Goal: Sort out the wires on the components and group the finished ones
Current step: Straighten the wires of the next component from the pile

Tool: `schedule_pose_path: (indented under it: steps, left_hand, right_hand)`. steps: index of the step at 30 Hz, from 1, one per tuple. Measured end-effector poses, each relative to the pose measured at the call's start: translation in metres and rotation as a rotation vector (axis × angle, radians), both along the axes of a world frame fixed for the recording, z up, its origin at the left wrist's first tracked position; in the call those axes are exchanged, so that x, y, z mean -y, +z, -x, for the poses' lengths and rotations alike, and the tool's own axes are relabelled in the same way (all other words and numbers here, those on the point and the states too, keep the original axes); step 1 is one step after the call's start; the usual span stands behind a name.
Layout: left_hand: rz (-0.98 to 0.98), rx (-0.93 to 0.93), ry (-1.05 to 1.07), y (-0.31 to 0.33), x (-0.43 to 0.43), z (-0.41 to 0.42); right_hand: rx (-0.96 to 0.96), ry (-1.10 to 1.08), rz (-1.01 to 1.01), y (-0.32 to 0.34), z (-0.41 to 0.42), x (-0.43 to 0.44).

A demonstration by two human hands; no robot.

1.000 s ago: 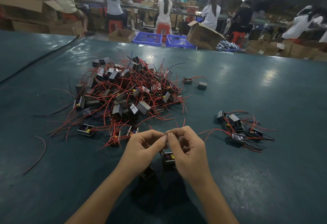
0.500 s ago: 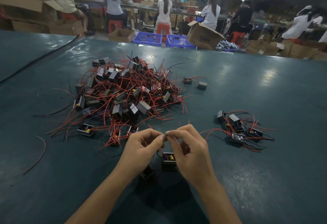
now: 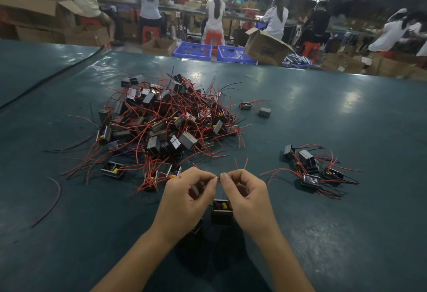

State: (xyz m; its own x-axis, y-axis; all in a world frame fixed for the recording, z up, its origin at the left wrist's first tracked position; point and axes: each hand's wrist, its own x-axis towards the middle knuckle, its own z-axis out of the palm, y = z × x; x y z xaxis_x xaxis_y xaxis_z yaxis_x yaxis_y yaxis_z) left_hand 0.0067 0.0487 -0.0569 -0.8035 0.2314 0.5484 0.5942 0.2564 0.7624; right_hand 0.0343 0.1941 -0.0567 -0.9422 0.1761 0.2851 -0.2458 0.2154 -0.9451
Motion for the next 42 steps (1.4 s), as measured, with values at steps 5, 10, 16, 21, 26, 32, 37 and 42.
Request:
schedule_pose_path:
  steps: [5,10,16,21,26,32,37,42]
  left_hand:
    - [-0.014,0.001,0.010,-0.001,0.001,0.001]
    - [-0.135,0.240,-0.021,0.004,-0.002,-0.001]
    - [-0.322,0.691,-0.231,0.011,0.003,0.006]
    - [-0.456,0.859,-0.234,0.011,0.005,0.012]
    - [-0.191,0.382,0.006,0.007,0.003,0.003]
    - [0.068,-0.272,0.322,-0.003,0.005,0.002]
    - [0.211,-0.544,0.466,-0.005,0.003,0.002]
    - [0.307,-0.547,0.273,-0.003,0.003,0.004]
  right_hand:
    - [0.054,0.021,0.035,0.004,-0.001,-0.002]
    - [0.056,0.044,0.083,0.006,-0.001,-0.002]
    - [-0.174,-0.013,-0.226,0.002,-0.002,0.000]
    - [-0.309,-0.048,-0.464,-0.002,0.001,-0.002]
    - [-0.277,-0.099,-0.370,0.000,0.001,-0.005]
    - [-0.081,-0.157,-0.107,-0.001,-0.001,0.000]
    - [-0.014,-0.158,0.028,-0.002,0.001,0.002]
    - [-0.007,-0.131,0.042,-0.003,0.003,0.003]
